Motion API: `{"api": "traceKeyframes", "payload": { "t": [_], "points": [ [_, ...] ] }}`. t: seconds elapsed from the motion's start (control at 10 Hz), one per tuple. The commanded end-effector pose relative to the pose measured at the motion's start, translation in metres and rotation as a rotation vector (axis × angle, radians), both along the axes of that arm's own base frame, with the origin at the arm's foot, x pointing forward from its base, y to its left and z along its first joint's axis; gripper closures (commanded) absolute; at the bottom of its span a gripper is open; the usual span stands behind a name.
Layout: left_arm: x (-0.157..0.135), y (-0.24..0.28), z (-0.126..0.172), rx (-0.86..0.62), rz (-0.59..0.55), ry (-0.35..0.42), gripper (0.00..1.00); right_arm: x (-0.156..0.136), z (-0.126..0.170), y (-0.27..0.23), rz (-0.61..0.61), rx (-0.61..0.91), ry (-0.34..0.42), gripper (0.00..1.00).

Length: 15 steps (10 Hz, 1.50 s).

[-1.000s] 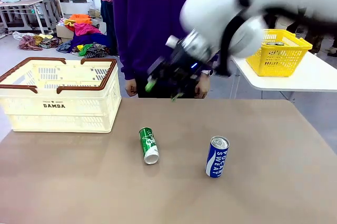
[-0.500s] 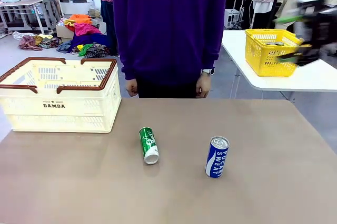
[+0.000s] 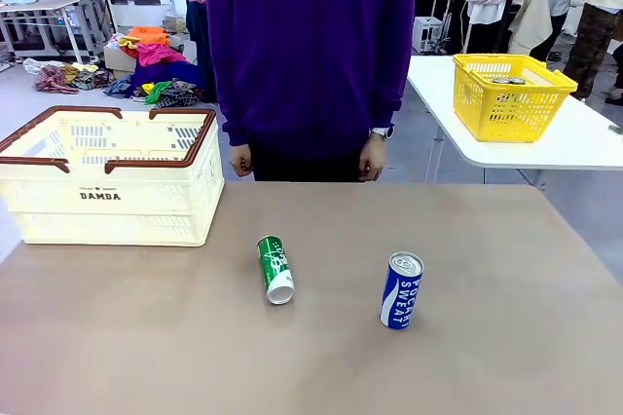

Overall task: Place the drinks into the Shopping basket.
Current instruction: Pick up one drink and place it into the Shopping basket.

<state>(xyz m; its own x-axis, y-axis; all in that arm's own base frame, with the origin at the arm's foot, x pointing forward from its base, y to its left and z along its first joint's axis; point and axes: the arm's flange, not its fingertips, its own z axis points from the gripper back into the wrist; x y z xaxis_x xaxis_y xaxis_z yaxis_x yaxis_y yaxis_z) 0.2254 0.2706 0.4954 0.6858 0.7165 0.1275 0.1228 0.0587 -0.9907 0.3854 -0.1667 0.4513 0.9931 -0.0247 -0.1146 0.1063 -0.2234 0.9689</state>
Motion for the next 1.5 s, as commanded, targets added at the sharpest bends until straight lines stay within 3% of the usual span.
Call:
{"api": "traceKeyframes", "payload": {
  "t": [0.0, 0.1, 0.2, 0.9, 1.1, 1.2, 1.3, 1.4],
  "points": [
    [-0.001, 0.0, 0.001, -0.002, -0.006, -0.018, 0.0, -0.006, -0.037, 0.006, 0.01, -0.037, -0.065, 0.0],
    [-0.001, 0.0, 0.001, -0.002, -0.006, -0.018, 0.0, -0.001, -0.06, 0.046, 0.055, -0.17, -0.046, 0.0],
    [-0.001, 0.0, 0.001, -0.002, -0.006, -0.018, 0.0, -0.003, -0.026, 0.006, 0.002, 0.001, -0.019, 0.0],
    [0.0, 0.0, 0.0, 0.0, 0.0, 0.0, 0.0, -0.003, -0.026, 0.006, 0.002, 0.001, -0.019, 0.0],
    [0.009, -0.09, 0.055, 0.198, -0.229, 0.096, 0.0, -0.003, -0.026, 0.006, 0.002, 0.001, -0.019, 0.0],
    [0.02, -0.187, 0.083, 0.359, -0.406, 0.115, 0.0, -0.003, -0.026, 0.006, 0.002, 0.001, -0.019, 0.0],
    [0.028, -0.258, 0.092, 0.453, -0.545, 0.113, 0.0, -0.003, -0.026, 0.006, 0.002, 0.001, -0.019, 0.0],
    [0.036, -0.316, 0.092, 0.576, -0.592, 0.138, 0.0, -0.003, -0.026, 0.006, 0.002, 0.001, -0.019, 0.0]
  ]
}}
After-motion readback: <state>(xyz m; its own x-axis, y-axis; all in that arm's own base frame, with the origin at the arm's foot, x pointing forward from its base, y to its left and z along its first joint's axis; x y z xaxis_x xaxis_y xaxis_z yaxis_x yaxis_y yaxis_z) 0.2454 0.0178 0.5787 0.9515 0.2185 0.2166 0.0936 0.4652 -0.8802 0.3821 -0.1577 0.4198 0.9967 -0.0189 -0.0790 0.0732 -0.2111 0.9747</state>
